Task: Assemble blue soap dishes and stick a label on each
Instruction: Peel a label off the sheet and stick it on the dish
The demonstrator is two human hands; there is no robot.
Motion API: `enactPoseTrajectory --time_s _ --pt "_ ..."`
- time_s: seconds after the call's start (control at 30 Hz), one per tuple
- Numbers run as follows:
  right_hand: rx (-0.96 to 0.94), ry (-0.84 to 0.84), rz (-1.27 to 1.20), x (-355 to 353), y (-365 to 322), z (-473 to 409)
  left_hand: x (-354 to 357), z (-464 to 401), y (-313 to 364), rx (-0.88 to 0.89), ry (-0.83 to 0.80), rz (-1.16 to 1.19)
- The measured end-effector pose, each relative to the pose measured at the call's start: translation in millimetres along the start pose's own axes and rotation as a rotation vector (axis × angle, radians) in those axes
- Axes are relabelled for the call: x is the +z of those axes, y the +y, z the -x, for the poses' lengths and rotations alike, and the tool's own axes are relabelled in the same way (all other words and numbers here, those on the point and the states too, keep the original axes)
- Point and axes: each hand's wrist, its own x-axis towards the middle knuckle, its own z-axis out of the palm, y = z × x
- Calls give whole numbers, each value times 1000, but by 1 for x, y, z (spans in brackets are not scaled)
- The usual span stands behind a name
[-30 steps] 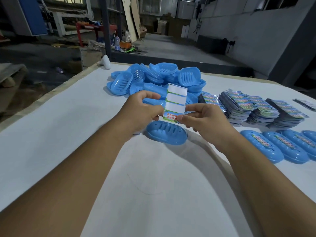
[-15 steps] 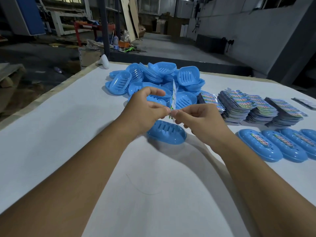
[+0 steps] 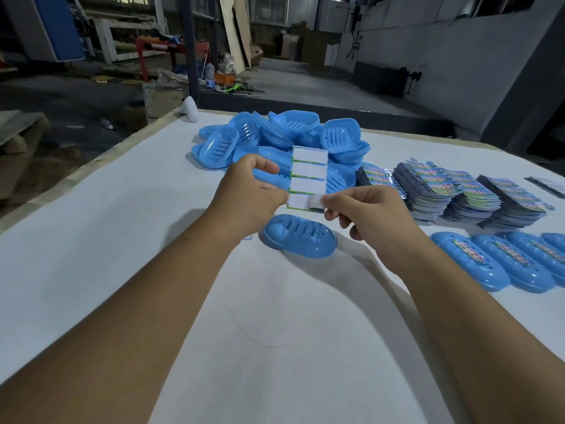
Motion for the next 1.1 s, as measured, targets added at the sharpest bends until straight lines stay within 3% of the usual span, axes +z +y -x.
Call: enactPoseTrajectory --time_s 0.3,0.53,0.7,0.9,1.1 --pt "58 -4 -32 -6 0 -1 -16 -12 -11 -1 54 -301" --pt "100 -3 -78 -6 -2 -2 -32 -16 -12 -46 161 -397" --pt "124 1 -50 -5 -4 0 -48 -14 -11 -99 225 -789" --pt "122 -8 -41 -3 -4 2 -54 -17 -15 -196 99 -1086" --pt "108 -2 -34 -2 -5 3 -56 -15 -14 -183 102 -1273"
